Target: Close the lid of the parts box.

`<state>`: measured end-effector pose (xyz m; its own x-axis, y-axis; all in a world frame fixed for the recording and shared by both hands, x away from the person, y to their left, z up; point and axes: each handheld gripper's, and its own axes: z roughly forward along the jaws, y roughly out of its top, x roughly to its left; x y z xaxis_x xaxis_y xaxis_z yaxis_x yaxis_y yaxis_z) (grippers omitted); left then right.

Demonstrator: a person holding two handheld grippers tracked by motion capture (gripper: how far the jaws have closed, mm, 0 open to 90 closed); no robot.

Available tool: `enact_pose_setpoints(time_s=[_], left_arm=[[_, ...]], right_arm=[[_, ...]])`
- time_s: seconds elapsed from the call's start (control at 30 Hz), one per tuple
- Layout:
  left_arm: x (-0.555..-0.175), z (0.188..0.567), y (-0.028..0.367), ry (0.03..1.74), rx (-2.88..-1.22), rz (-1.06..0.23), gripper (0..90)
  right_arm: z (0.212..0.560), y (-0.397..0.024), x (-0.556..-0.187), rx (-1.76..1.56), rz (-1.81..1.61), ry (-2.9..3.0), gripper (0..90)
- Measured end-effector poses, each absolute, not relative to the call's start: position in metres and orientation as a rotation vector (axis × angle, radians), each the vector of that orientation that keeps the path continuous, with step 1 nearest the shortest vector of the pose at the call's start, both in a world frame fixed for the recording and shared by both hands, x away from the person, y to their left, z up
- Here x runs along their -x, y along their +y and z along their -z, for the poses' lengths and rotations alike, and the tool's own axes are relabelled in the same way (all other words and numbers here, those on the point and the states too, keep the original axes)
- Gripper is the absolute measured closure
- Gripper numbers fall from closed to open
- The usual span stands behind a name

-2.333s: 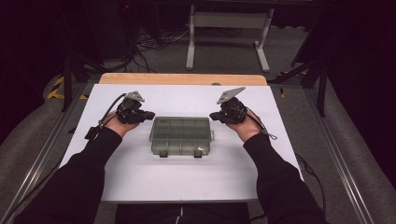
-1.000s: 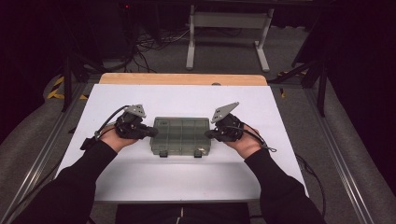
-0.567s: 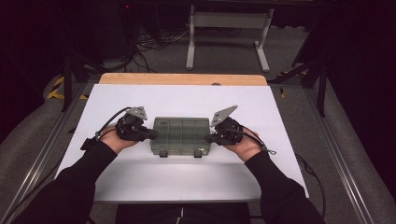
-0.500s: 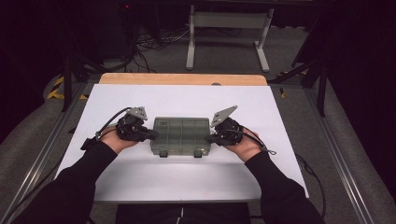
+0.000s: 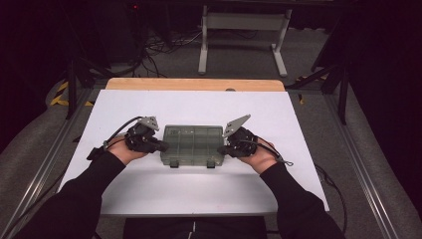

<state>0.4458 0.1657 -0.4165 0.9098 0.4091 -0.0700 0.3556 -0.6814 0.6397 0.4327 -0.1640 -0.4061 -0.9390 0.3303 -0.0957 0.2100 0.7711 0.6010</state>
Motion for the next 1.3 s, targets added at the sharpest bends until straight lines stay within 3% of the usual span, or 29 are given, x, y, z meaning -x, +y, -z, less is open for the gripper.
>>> enact_pose_setpoints(time_s=[1.3], left_arm=[[-0.4438, 0.4226, 0.1627, 0.55, -2.448, -0.16, 85.8]], right_arm=[[0.4126, -0.1602, -0.4335, -0.399, -0.856, 2.809, 89.4]])
